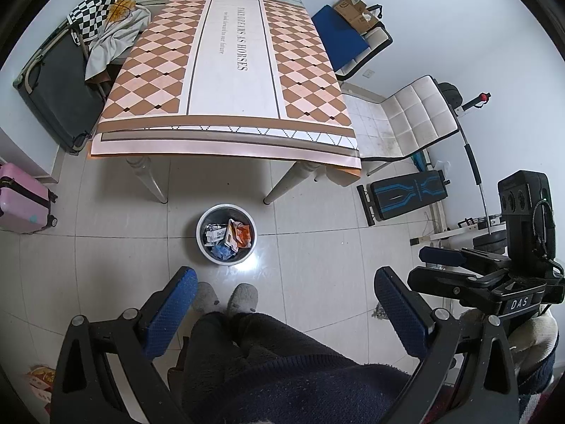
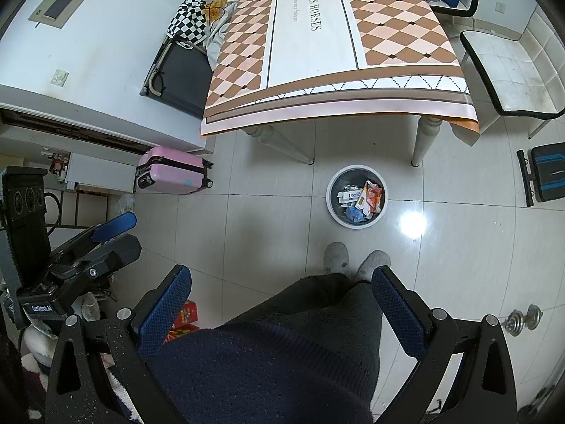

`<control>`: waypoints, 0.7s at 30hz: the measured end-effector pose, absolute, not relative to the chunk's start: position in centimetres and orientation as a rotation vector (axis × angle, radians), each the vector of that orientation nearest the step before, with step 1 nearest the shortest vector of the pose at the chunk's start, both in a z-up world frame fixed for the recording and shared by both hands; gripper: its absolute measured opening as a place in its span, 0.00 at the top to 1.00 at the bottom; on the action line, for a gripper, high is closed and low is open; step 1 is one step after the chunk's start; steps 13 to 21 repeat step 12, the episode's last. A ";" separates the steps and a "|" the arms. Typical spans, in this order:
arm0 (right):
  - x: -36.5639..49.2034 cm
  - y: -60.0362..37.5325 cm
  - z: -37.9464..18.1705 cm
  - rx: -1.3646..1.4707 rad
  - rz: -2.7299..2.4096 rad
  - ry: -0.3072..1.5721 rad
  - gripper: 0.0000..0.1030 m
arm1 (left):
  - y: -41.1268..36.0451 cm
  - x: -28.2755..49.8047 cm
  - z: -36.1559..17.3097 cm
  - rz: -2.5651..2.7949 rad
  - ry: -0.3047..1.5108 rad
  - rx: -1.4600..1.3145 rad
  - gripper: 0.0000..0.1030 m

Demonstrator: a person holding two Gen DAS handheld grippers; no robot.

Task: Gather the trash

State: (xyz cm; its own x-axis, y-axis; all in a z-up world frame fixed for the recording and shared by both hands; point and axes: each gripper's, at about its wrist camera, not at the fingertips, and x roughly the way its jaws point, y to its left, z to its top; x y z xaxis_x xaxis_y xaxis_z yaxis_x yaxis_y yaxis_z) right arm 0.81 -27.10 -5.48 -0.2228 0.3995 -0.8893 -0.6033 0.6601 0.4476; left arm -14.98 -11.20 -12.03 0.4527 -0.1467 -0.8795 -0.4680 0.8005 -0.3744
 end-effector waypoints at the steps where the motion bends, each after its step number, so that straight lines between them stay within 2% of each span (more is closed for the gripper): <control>1: 0.9 -27.1 -5.5 -0.171 0.931 1.539 0.00 | -11.2 -15.0 -12.0 0.216 1.103 -0.643 0.00; 21: 1.2 -27.5 -5.8 -0.182 0.941 1.548 0.00 | -11.1 -15.2 -12.5 0.216 1.110 -0.655 0.00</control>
